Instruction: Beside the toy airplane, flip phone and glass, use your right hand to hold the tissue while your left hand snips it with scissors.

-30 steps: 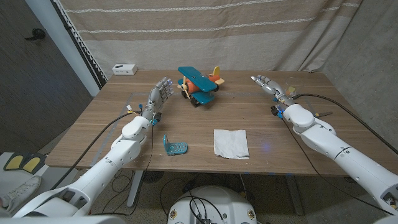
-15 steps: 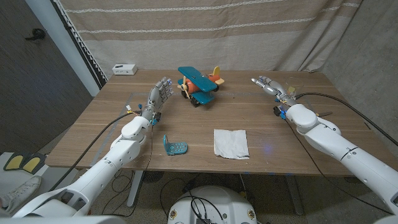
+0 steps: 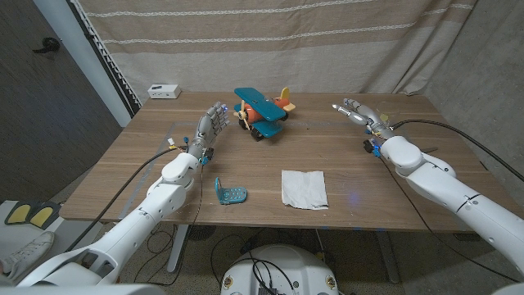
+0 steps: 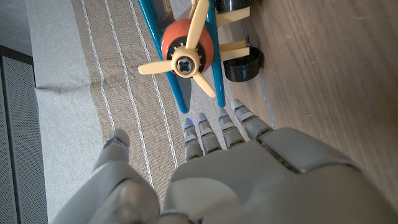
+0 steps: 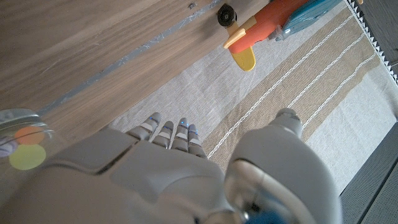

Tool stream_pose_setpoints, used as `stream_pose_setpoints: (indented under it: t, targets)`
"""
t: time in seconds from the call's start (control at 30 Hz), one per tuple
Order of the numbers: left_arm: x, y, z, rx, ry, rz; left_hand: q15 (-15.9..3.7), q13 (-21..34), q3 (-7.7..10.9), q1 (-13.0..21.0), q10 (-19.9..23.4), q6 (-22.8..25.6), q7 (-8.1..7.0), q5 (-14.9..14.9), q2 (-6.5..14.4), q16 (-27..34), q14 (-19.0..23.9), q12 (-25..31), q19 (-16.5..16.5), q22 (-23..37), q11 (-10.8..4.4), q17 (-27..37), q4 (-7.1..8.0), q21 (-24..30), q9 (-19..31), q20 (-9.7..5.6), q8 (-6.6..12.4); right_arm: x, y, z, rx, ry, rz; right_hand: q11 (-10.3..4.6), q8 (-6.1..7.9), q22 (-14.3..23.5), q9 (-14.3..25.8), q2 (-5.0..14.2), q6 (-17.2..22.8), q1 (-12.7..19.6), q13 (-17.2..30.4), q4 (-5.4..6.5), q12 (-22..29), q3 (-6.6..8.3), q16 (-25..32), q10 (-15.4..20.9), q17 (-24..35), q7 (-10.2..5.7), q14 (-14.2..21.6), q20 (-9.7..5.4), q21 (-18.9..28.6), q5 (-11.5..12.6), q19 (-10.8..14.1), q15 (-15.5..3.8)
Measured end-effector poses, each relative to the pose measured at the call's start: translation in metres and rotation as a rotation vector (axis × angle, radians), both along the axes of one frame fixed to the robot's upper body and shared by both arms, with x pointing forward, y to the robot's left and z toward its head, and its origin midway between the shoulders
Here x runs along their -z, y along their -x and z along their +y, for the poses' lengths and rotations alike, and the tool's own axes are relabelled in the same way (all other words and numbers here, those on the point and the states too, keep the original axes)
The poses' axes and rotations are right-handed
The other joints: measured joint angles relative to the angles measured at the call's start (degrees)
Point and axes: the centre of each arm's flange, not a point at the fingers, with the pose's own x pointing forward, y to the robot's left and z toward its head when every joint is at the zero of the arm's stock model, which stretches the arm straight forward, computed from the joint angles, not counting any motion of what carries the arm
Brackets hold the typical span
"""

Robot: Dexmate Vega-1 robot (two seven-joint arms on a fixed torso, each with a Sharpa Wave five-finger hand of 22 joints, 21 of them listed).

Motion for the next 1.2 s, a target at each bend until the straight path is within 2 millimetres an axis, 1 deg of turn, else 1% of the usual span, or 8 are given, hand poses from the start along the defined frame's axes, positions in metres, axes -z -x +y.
stream_pose_setpoints:
  t: [0.1,0.2,0.37,0.43,0.6,0.8,1.0,1.2]
  targets:
    - [0.0,0.0,0.0,-0.002,0.0,-0.001,0.0,0.0,0.0,0.0,0.2,0.0,0.0,0.0,0.0,0.0,0.0,0.0,0.0,0.0,0.2,0.0,0.0,0.0,0.0,0.0,0.0,0.0,0.002,-0.001,0.006,0.009,-0.002,0.0,0.0,0.0,0.0,-0.25,-0.22,0.25,0.0,0.0,0.0,0.0,0.0,0.0,0.0,-0.21,0.0,0.0,0.0,0.22,0.0,0.0]
    - [0.0,0.001,-0.001,-0.005,0.0,-0.002,0.0,0.0,0.0,0.0,0.21,0.0,0.0,0.0,0.0,0.0,0.0,0.0,0.0,0.0,0.21,0.0,0.0,0.0,0.0,0.0,0.0,0.001,0.005,-0.003,0.018,0.021,-0.003,0.0,0.0,0.0,0.0,0.06,-0.22,0.53,0.0,-0.24,0.0,0.24,0.0,0.0,0.0,-0.21,0.0,0.0,0.0,0.22,0.0,0.0]
    - [-0.001,0.001,-0.001,-0.013,0.002,-0.003,0.0,0.0,-0.17,0.0,0.2,0.0,0.0,0.0,0.0,0.0,0.0,0.0,0.0,0.0,0.21,0.0,0.16,0.0,0.0,0.0,0.0,0.0,0.009,-0.004,0.029,0.043,-0.005,0.01,0.0,0.0,0.09,-0.15,-0.22,0.76,-0.01,-0.44,0.0,0.03,0.0,0.0,0.0,-0.21,0.01,-0.07,0.0,0.22,0.07,0.0]
    - [-0.001,0.002,-0.001,-0.014,0.003,-0.005,0.0,0.0,-0.17,0.0,0.2,0.22,0.22,0.0,0.0,0.0,0.0,0.0,0.0,0.0,0.21,0.0,0.16,0.0,0.0,0.0,0.0,0.0,0.01,-0.004,0.036,0.052,-0.004,0.01,0.0,0.0,0.13,0.3,-0.21,1.21,0.0,-0.59,0.0,0.12,0.0,0.0,0.0,-0.2,0.01,-0.3,0.0,0.22,0.31,0.0]
    - [0.0,0.003,-0.001,-0.018,0.007,-0.006,0.0,0.0,-0.17,0.0,0.2,0.31,0.31,0.0,0.0,0.0,0.0,0.0,0.0,0.0,0.21,0.0,0.16,0.0,0.0,0.0,0.0,-0.001,0.012,-0.006,0.048,0.074,-0.006,0.03,0.0,0.0,0.13,0.3,-0.24,1.21,-0.01,-0.72,0.0,0.23,0.0,-0.02,0.0,-0.18,0.01,-0.3,0.0,0.22,0.31,0.01]
    - [0.0,0.004,-0.001,-0.024,0.011,-0.005,0.0,0.0,-0.17,0.0,0.2,0.31,0.31,0.0,0.0,0.0,0.0,0.0,0.0,0.0,0.21,0.0,0.16,0.0,0.0,0.0,0.0,-0.003,0.014,-0.009,0.062,0.097,-0.006,0.55,0.0,0.0,0.13,0.59,-0.74,1.5,-0.01,-0.74,0.0,0.21,0.0,-0.54,0.0,0.33,0.01,-0.3,0.0,0.44,0.31,0.01]
    - [0.0,0.003,-0.001,-0.027,0.01,-0.005,0.0,0.0,-0.17,0.0,0.2,0.3,0.31,0.0,0.0,0.0,0.0,0.0,0.0,0.0,0.21,0.0,0.16,0.0,0.0,0.0,0.0,-0.004,0.015,-0.011,0.072,0.119,-0.003,0.85,0.0,0.0,0.13,0.29,-0.74,1.8,-0.01,-0.74,0.0,0.21,0.0,-0.84,0.0,0.33,-0.3,-0.29,0.0,0.44,0.31,0.31]
    - [-0.003,0.002,-0.002,-0.028,0.007,-0.008,0.0,0.0,-0.17,0.0,0.2,0.3,0.31,0.0,0.0,0.0,0.0,0.0,0.0,0.0,0.21,0.0,0.16,0.0,0.0,0.0,0.0,-0.005,0.017,-0.013,0.093,0.143,-0.008,0.53,0.0,0.0,0.13,0.68,-1.05,2.19,-0.01,-0.97,0.0,0.45,0.0,-1.15,0.01,0.64,-0.61,-0.29,0.0,0.44,0.3,0.01]
